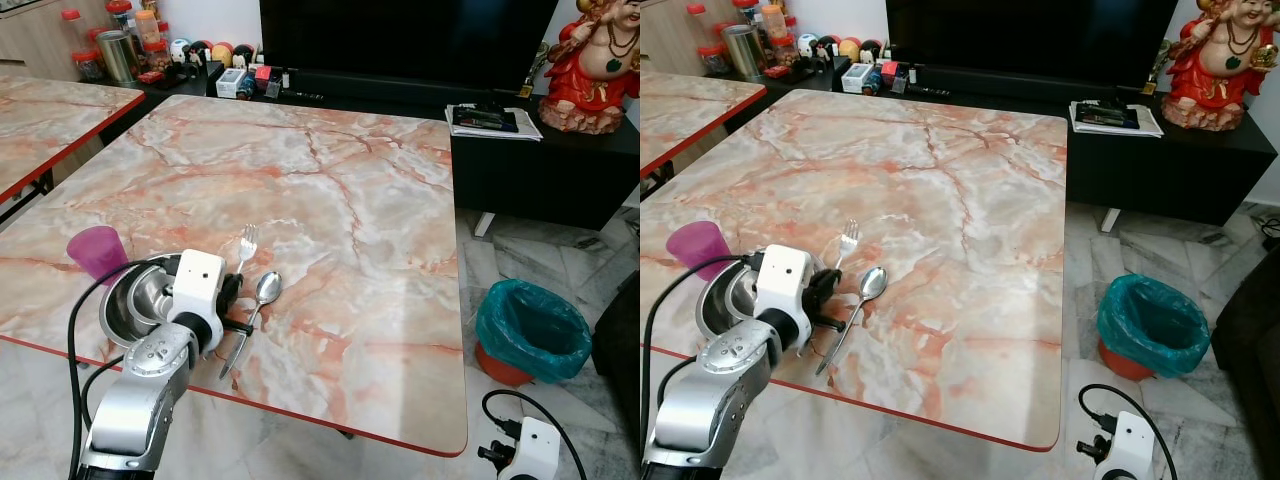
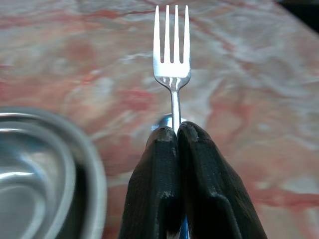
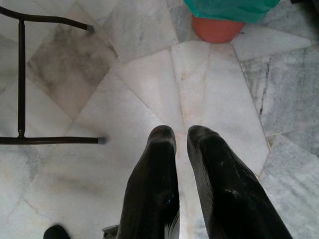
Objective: Setting the table
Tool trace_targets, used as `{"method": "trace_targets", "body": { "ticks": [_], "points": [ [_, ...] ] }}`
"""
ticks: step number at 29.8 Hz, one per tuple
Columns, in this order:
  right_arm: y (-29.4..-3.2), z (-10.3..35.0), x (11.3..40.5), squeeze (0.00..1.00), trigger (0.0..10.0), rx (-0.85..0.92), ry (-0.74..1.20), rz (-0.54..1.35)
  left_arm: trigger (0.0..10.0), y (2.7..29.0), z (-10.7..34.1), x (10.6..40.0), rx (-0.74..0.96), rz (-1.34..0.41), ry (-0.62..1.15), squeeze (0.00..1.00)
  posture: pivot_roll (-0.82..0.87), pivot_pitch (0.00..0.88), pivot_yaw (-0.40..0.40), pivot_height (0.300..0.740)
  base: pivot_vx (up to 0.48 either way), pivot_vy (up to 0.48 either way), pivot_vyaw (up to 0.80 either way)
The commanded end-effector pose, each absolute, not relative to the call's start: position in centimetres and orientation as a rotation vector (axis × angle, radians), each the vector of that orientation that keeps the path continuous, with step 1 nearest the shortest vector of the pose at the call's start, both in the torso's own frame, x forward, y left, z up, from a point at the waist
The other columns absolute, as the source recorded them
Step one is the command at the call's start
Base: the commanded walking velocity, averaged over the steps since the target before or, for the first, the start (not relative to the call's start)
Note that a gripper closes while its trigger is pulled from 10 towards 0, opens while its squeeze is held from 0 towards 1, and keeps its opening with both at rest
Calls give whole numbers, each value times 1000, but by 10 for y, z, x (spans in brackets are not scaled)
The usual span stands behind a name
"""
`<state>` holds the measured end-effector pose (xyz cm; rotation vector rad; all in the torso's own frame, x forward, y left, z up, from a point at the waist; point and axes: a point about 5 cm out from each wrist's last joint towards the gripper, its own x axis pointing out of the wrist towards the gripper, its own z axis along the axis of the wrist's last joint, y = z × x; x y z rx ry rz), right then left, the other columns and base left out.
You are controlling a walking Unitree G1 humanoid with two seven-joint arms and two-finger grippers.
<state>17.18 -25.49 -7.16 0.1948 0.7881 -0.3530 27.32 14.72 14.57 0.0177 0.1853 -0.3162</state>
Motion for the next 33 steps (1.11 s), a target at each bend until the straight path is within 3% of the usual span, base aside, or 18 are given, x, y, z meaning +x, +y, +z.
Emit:
{"method": "trace_targets", "body": {
  "ticks": [1, 33],
  "points": [
    [-257, -71, 173, 0, 10000, 190, 791, -358, 10000, 142, 150, 271, -9, -332, 187, 0, 67, 52, -29, 740, 0, 0, 0],
    [-257, -69, 178, 0, 10000, 194, 786, -360, 10000, 128, 139, 268, 15, -388, 357, 0, 62, 48, -20, 740, 0, 0, 0]
  ]
}}
